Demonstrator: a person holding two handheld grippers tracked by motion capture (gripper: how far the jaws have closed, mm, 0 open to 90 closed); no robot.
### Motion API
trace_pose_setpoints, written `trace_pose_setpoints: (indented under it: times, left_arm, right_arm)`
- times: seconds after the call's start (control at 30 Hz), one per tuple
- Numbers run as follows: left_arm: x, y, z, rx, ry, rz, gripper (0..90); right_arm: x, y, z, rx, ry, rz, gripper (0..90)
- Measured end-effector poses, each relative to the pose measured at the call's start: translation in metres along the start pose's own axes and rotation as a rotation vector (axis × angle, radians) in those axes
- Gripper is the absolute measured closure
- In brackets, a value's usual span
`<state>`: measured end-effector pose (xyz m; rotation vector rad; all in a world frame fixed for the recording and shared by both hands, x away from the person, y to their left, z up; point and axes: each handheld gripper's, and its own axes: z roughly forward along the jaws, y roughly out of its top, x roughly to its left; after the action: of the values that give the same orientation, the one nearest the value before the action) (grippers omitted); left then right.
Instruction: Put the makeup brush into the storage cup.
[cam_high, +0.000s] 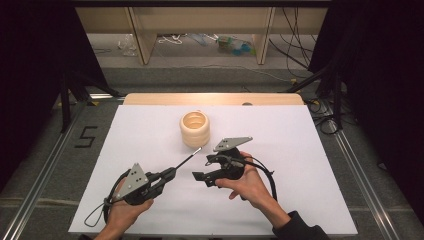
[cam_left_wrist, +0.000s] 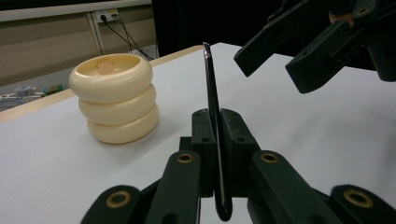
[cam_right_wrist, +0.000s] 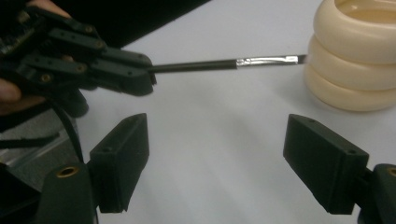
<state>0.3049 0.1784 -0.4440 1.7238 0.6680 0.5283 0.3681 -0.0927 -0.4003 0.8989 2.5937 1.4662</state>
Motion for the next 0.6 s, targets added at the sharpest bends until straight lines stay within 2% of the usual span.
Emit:
trace_pose_setpoints:
  times: [0.07,0.23,0.3,0.47,0.6]
  left_arm:
    - [-0.0008,0.0000,-0.0002,-0.003,0.002,0.001,84.8]
    - [-0.0033,0.0011,-0.0001,-0.021,0.002,0.001,84.8]
    - [-0.0039,0.0015,-0.0001,-0.025,0.001,0.003,84.8]
    - [-0.0063,0.0017,0.0003,-0.038,0.007,-0.006,84.8]
    - [-0.0072,0.0018,0.0010,-0.040,0.001,-0.003,84.8]
  right_arm:
    - [0.0007,0.0005,0.0009,-0.006,-0.011,0.009,22.4]
    - [-0.0001,-0.0008,0.0043,-0.031,0.031,0.047,22.4]
    - [-0.0007,-0.0009,0.0053,-0.036,0.029,0.047,21.7]
    - [-0.0012,-0.0003,0.0066,-0.072,0.049,0.086,21.5]
    - [-0.0016,0.0002,0.0079,-0.099,0.056,0.091,21.6]
